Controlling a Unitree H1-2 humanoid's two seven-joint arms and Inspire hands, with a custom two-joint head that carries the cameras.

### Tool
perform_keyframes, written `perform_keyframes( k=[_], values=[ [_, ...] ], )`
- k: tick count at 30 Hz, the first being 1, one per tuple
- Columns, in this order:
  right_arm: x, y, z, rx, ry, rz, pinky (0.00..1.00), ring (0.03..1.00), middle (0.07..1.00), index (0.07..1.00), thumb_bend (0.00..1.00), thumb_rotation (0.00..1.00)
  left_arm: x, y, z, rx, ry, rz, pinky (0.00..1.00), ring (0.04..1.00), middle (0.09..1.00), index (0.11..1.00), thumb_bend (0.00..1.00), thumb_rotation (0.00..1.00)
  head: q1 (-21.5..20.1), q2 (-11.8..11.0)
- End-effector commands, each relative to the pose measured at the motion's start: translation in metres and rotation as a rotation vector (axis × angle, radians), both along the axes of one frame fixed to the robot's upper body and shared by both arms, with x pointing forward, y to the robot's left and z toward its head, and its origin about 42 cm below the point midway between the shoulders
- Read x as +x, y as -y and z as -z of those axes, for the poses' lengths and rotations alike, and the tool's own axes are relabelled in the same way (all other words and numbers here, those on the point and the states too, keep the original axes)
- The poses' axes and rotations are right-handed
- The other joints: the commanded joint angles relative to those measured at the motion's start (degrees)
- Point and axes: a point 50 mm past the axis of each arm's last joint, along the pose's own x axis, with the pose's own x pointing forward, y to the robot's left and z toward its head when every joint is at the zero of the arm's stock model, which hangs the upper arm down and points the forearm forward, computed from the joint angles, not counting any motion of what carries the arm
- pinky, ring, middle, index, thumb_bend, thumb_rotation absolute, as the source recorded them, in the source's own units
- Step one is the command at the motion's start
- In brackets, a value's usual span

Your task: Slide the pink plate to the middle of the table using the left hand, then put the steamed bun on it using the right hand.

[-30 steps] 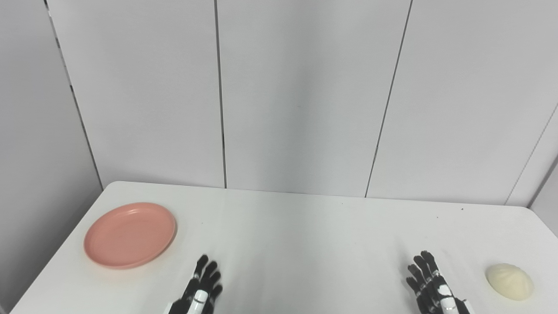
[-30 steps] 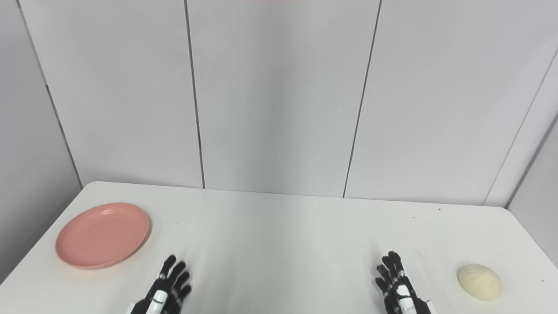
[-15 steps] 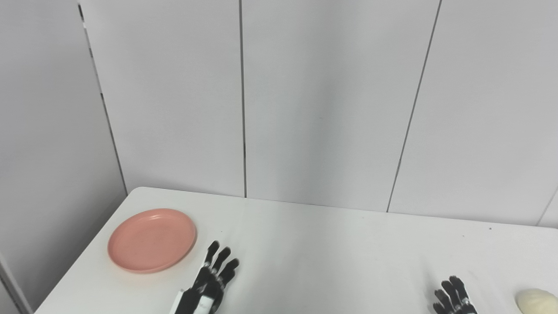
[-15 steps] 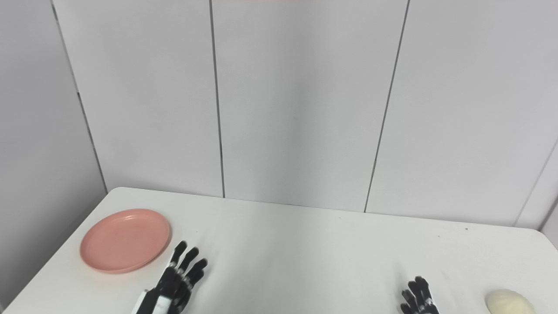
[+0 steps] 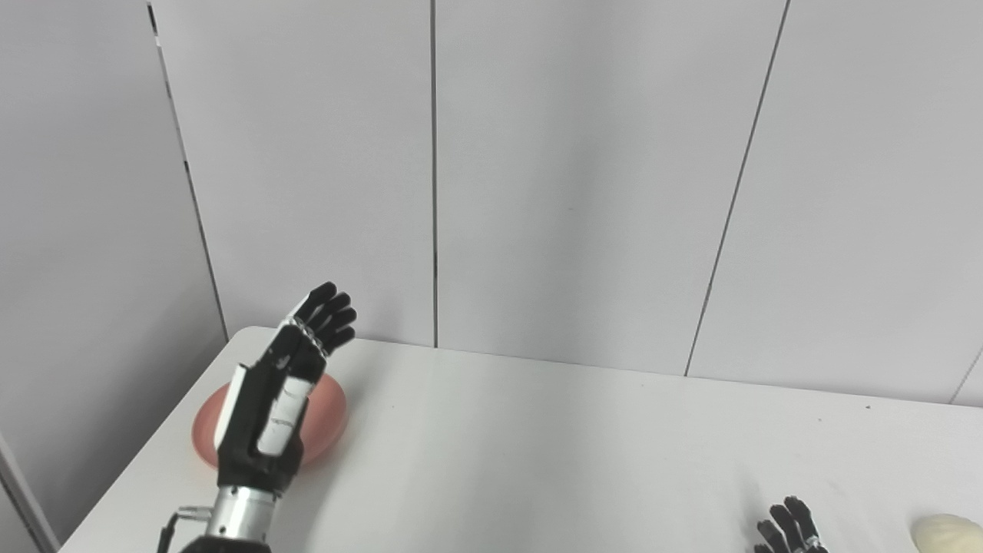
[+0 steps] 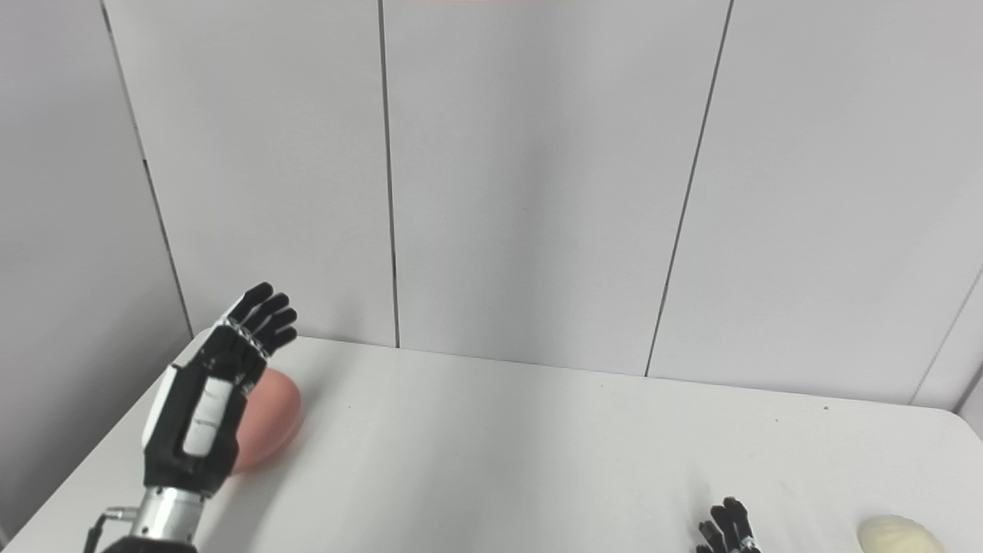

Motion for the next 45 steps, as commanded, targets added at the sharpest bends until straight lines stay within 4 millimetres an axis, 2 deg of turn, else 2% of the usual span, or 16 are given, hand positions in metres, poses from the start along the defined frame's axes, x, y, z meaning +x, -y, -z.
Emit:
perform_keyframes(
  k=[1,7,12,21,27,33,41,45],
  values=[
    [-0.007,-0.004,0.004,0.023,-0.019,-0.008,1.00,0.981,1.000,1.000,0.75,0.80,0.010,-0.015,-0.028,0.016,0.110,-0.035,0.84,0.843,0.833,0.778,0.86,0.71,-0.10,0.18],
    [-0.006,-0.005,0.003,0.033,-0.022,-0.003,1.00,0.972,0.993,0.995,0.74,0.78,0.037,-0.055,-0.048,0.109,0.133,-0.078,0.82,0.837,0.841,0.791,0.83,0.75,-0.26,0.30],
    [-0.006,-0.005,0.002,0.028,-0.021,-0.002,1.00,0.974,0.993,0.998,0.74,0.78,0.055,-0.078,-0.063,0.162,0.116,-0.083,0.82,0.841,0.834,0.798,0.83,0.78,-0.31,0.38],
    [-0.008,-0.003,0.002,0.029,-0.022,0.001,1.00,0.972,0.990,0.992,0.71,0.78,0.091,-0.116,-0.074,0.235,0.059,-0.099,0.80,0.836,0.829,0.819,0.84,0.77,-0.40,0.42],
    [-0.008,-0.003,0.001,0.008,-0.021,0.008,0.99,0.963,0.985,0.992,0.71,0.79,0.115,-0.143,-0.063,0.211,-0.029,-0.138,0.81,0.858,0.849,0.836,0.89,0.77,-0.45,0.50],
    [-0.009,-0.001,0.000,0.015,-0.024,0.008,1.00,0.967,0.986,0.989,0.71,0.78,0.129,-0.157,-0.035,0.061,-0.114,-0.142,0.85,0.894,0.877,0.867,0.84,0.76,-0.55,0.58],
    [-0.011,0.001,-0.002,0.019,-0.025,0.007,0.99,0.963,0.980,0.983,0.72,0.77,0.135,-0.167,-0.007,-0.054,-0.183,-0.148,0.86,0.897,0.904,0.890,0.84,0.76,-0.64,1.17],
    [-0.012,0.003,-0.002,0.017,-0.026,0.010,0.98,0.956,0.975,0.980,0.72,0.78,0.134,-0.168,0.003,-0.045,-0.215,-0.161,0.83,0.883,0.891,0.894,0.76,0.77,-0.55,1.42]
  ],
)
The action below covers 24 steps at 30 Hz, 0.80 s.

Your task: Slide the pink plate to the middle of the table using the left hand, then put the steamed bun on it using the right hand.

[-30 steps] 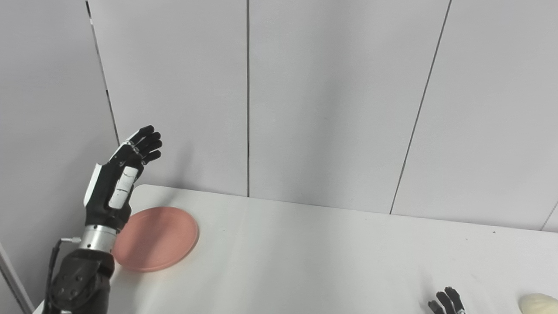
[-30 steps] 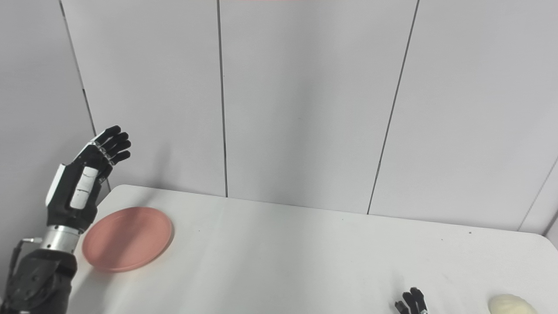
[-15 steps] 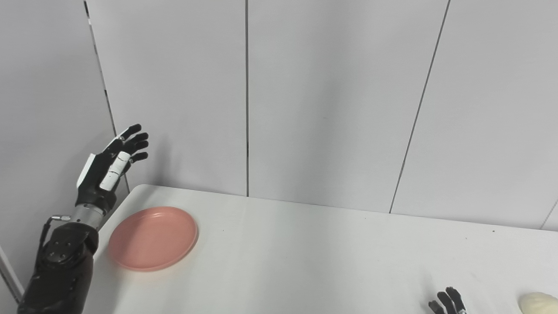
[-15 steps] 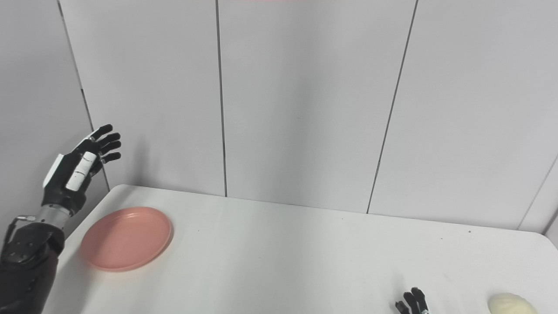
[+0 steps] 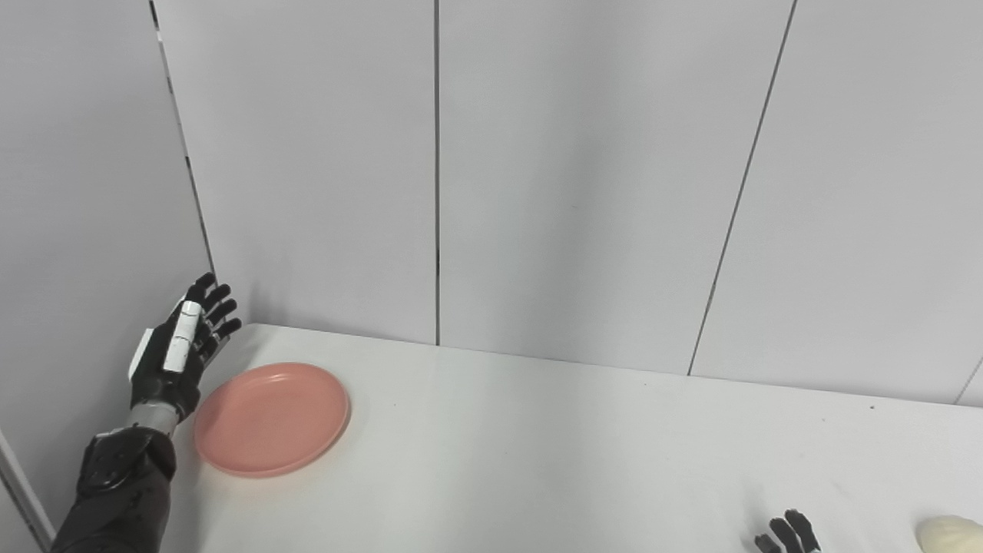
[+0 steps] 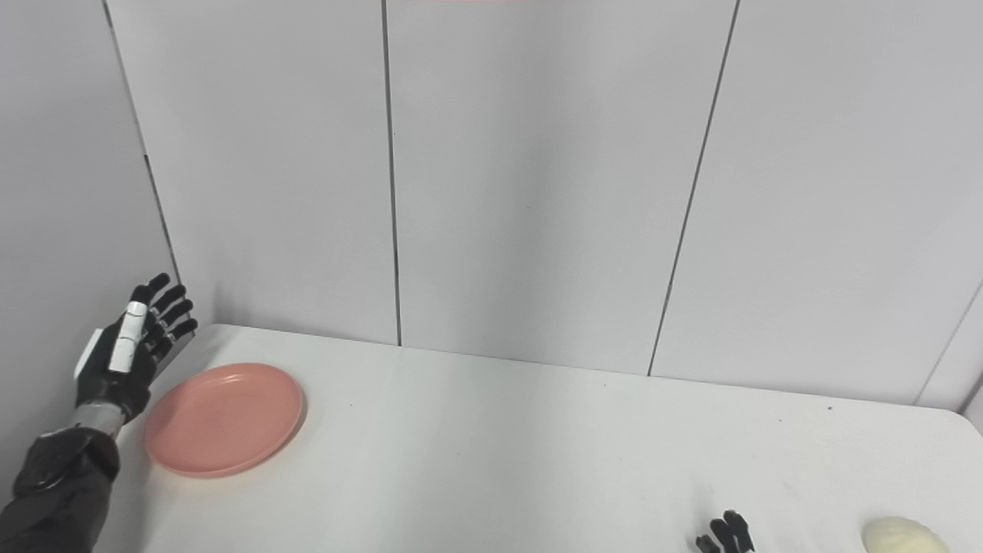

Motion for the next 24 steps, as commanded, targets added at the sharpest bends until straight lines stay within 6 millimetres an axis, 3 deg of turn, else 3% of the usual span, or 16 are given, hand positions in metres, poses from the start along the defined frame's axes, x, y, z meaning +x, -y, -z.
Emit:
perform_keyframes(
  k=[1,5,15,24],
  values=[
    [-0.004,0.003,-0.003,0.005,0.004,-0.004,0.98,0.955,0.974,0.978,0.72,0.78,0.013,-0.008,-0.041,0.055,0.106,-0.005,0.83,0.884,0.897,0.896,0.75,0.77,0.04,0.07],
    [-0.004,0.006,-0.004,0.001,0.002,-0.002,0.98,0.957,0.976,0.975,0.71,0.79,0.009,-0.013,-0.032,0.069,0.070,-0.032,0.82,0.879,0.881,0.901,0.77,0.74,0.03,0.33],
    [-0.004,0.013,-0.004,-0.018,0.000,-0.003,0.99,0.956,0.982,0.978,0.71,0.80,-0.007,-0.039,-0.021,0.104,0.005,-0.107,0.82,0.863,0.850,0.887,0.81,0.77,0.12,0.44],
    [-0.003,0.012,-0.003,-0.020,0.000,-0.007,0.99,0.954,0.983,0.979,0.71,0.80,-0.010,-0.048,-0.022,0.105,-0.008,-0.124,0.81,0.844,0.844,0.887,0.75,0.76,-0.14,0.38]
  ],
)
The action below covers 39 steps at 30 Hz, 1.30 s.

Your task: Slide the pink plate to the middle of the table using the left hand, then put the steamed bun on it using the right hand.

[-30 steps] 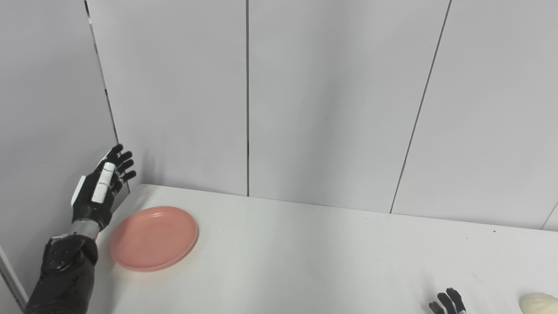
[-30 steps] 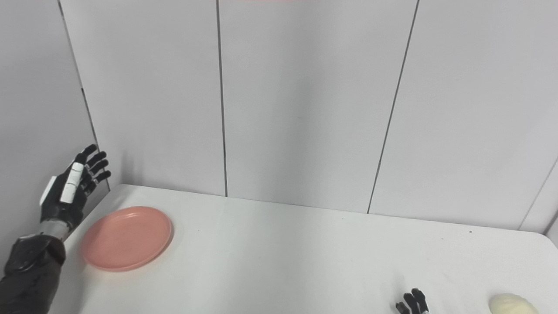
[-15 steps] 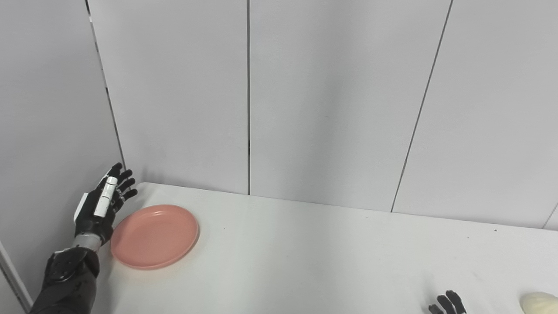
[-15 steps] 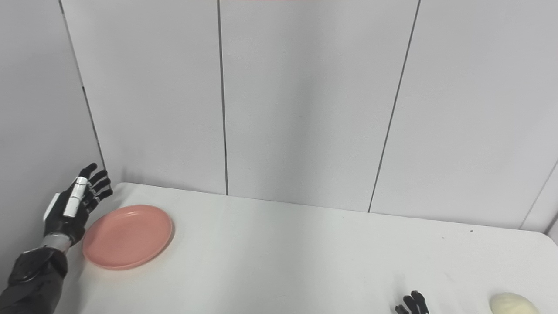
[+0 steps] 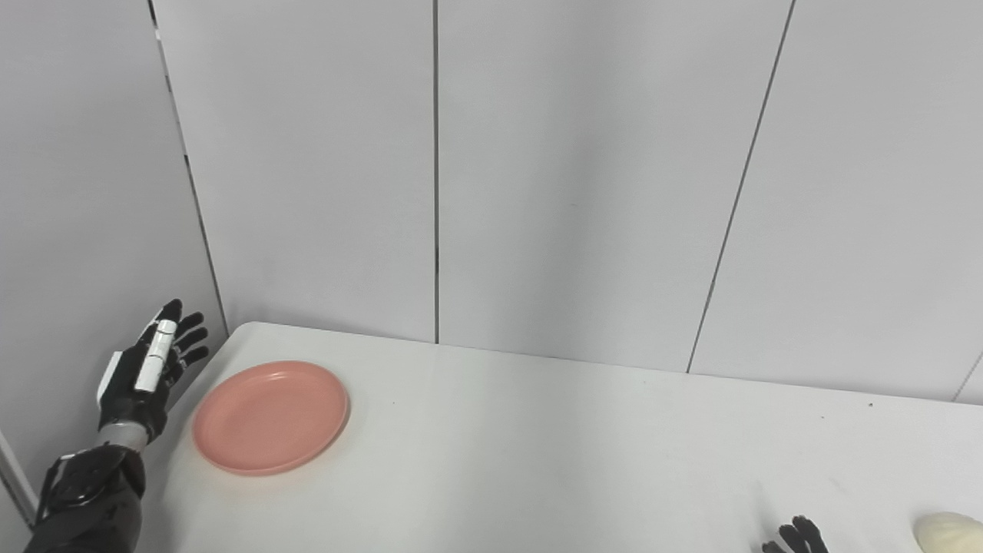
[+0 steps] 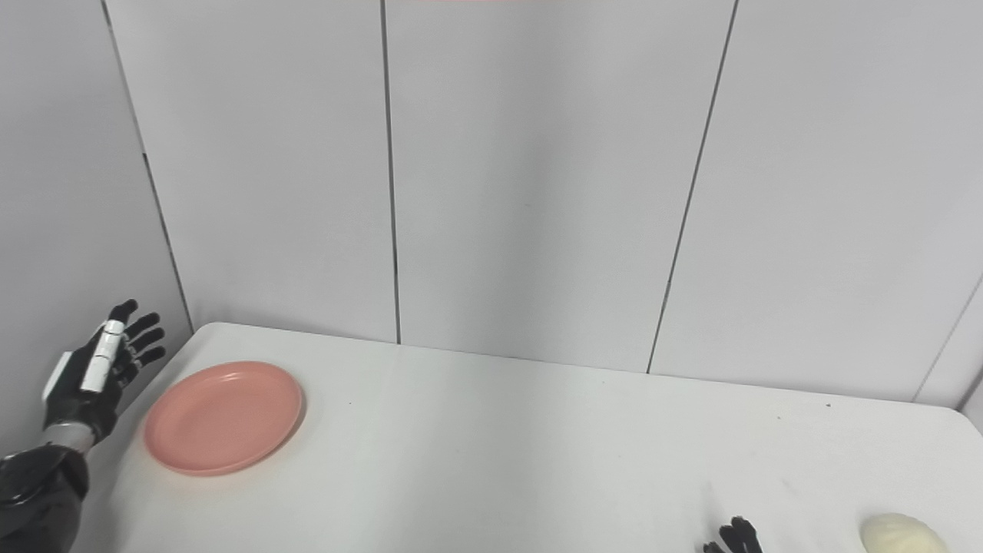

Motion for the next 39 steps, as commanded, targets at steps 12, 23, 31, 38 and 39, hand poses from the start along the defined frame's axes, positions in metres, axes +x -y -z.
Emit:
perform_keyframes(
  k=[12,23,31,38,39],
  values=[
    [0.000,0.004,-0.005,-0.008,0.022,-0.002,0.99,0.955,0.983,0.980,0.73,0.80,0.003,-0.001,-0.014,0.063,0.062,-0.009,0.83,0.855,0.851,0.893,0.75,0.75,-0.56,0.51],
    [-0.001,0.005,-0.005,-0.003,0.020,0.000,0.98,0.954,0.980,0.974,0.73,0.79,-0.003,0.022,0.013,0.055,0.023,0.027,0.79,0.849,0.865,0.897,0.76,0.76,-0.79,0.61],
    [0.000,0.005,-0.003,-0.009,0.018,0.006,0.97,0.945,0.974,0.967,0.75,0.78,-0.005,0.029,0.022,0.023,0.020,0.051,0.77,0.843,0.858,0.902,0.75,0.75,-1.01,0.65],
    [0.001,0.003,-0.003,-0.006,0.018,0.006,0.96,0.942,0.970,0.964,0.75,0.78,-0.004,0.037,0.025,0.004,0.032,0.077,0.77,0.847,0.861,0.907,0.75,0.75,-1.46,0.61],
    [0.001,0.003,-0.002,-0.006,0.018,0.006,0.96,0.941,0.970,0.963,0.75,0.77,-0.004,0.039,0.025,-0.005,0.036,0.083,0.77,0.844,0.862,0.909,0.75,0.75,-1.46,0.61]
  ],
)
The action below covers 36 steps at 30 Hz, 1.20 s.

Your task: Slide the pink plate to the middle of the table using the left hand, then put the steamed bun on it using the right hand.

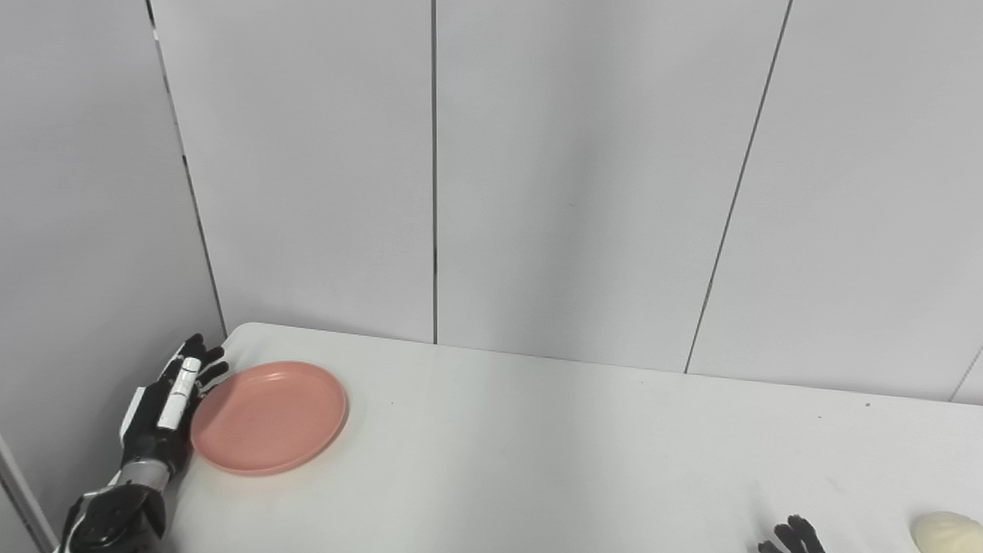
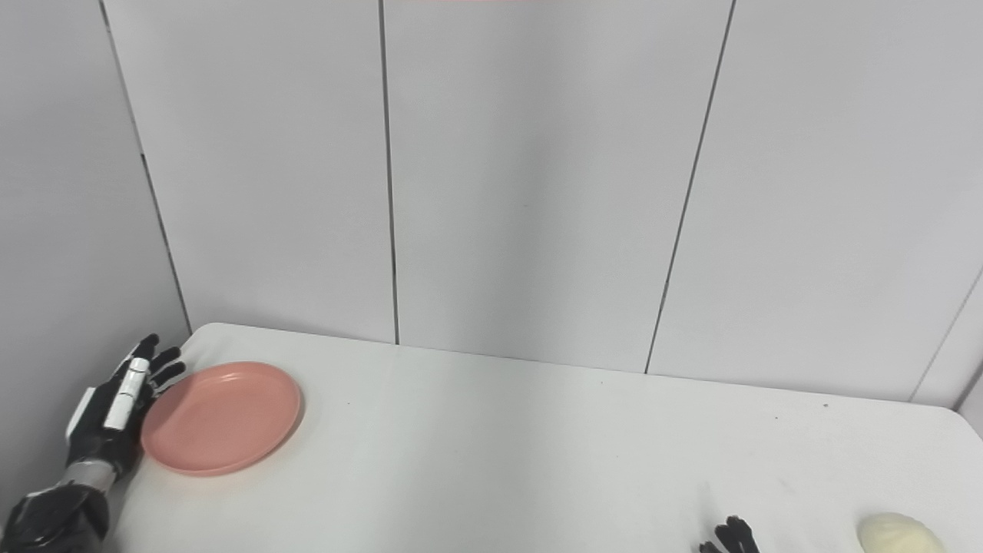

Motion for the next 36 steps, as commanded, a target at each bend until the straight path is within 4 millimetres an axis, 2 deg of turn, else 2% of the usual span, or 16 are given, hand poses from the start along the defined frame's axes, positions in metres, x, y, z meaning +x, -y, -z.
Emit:
perform_keyframes(
  k=[1,11,21,29,33,36],
  values=[
    [0.001,0.001,-0.003,-0.003,0.020,0.001,0.96,0.942,0.972,0.963,0.75,0.77,0.009,0.006,-0.014,0.004,0.062,0.043,0.78,0.840,0.861,0.911,0.75,0.74,-0.04,0.10],
    [0.001,-0.001,-0.003,0.010,0.014,0.005,0.96,0.932,0.965,0.960,0.75,0.75,0.024,0.028,-0.022,-0.012,0.088,0.090,0.77,0.833,0.861,0.915,0.79,0.72,-0.74,0.25],
    [0.001,-0.003,-0.004,0.005,0.011,0.007,0.94,0.929,0.959,0.954,0.76,0.75,0.034,0.062,-0.019,-0.035,0.095,0.142,0.77,0.831,0.846,0.922,0.81,0.72,-1.40,0.55],
    [0.000,-0.004,-0.004,0.006,0.013,0.005,0.94,0.932,0.963,0.956,0.76,0.76,0.037,0.089,-0.009,-0.014,0.058,0.211,0.78,0.842,0.865,0.940,0.80,0.76,-1.65,0.76],
    [0.000,-0.006,-0.004,0.007,0.015,0.002,0.93,0.928,0.961,0.949,0.76,0.76,0.039,0.093,-0.012,-0.014,0.064,0.232,0.76,0.833,0.860,0.943,0.80,0.75,-2.23,0.90],
    [0.000,-0.007,-0.004,0.002,0.017,0.005,0.93,0.927,0.960,0.942,0.77,0.75,0.042,0.100,-0.017,-0.021,0.065,0.242,0.76,0.831,0.851,0.938,0.77,0.77,-2.97,1.02]
  ],
)
